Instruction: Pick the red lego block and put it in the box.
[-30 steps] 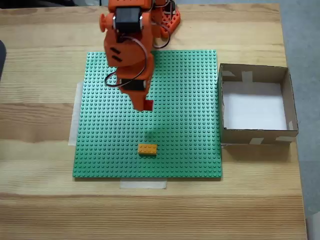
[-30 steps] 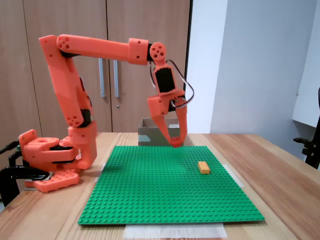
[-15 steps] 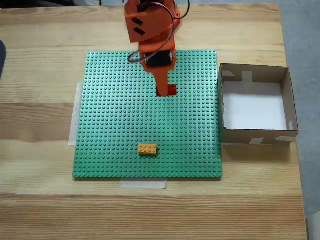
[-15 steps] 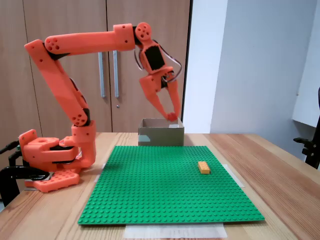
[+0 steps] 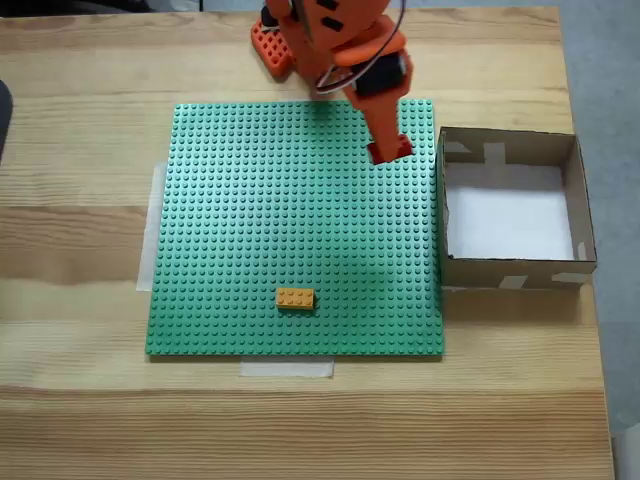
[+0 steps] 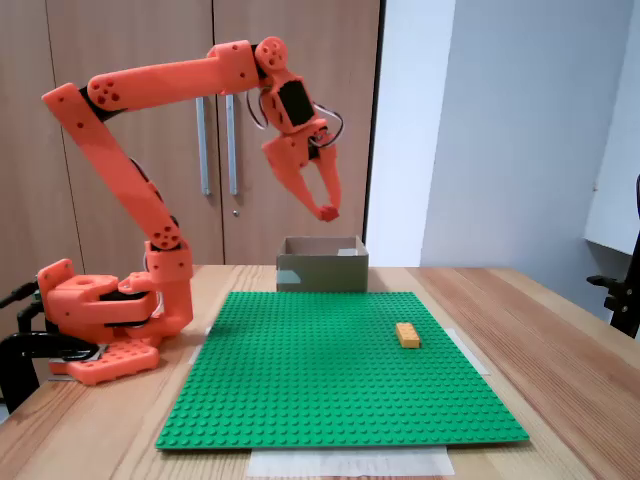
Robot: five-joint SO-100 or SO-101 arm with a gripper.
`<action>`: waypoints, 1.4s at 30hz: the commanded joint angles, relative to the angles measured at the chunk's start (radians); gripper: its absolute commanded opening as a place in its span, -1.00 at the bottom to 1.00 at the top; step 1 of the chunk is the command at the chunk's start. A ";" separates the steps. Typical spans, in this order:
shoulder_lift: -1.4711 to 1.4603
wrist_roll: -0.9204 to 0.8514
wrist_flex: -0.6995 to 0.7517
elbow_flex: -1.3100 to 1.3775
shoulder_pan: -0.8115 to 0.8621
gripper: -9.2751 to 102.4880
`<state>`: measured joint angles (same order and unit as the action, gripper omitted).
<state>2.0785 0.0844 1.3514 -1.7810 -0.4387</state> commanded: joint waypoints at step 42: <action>-0.133 0.000 -0.138 0.123 -0.268 -0.85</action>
<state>1.9666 0.0813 1.2164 -1.7150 -0.7056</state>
